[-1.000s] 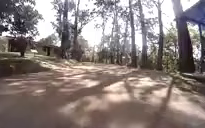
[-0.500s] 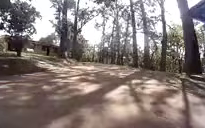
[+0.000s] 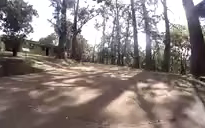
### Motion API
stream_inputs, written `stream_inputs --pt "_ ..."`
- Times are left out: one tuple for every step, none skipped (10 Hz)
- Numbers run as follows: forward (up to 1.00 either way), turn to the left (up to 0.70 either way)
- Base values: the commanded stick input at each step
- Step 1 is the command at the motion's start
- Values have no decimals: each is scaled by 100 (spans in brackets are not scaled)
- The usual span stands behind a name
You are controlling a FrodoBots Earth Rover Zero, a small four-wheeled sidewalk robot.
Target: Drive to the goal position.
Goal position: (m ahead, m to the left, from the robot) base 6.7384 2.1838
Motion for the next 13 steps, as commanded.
stream_inputs --pt "85 0" --pt "85 0" --pt "85 0" --pt "85 0" --pt "85 0" --pt "85 0" --pt "85 0" --pt "85 0" --pt "85 0" --pt "85 0" --pt "85 0" --pt "85 0" --pt "85 0"
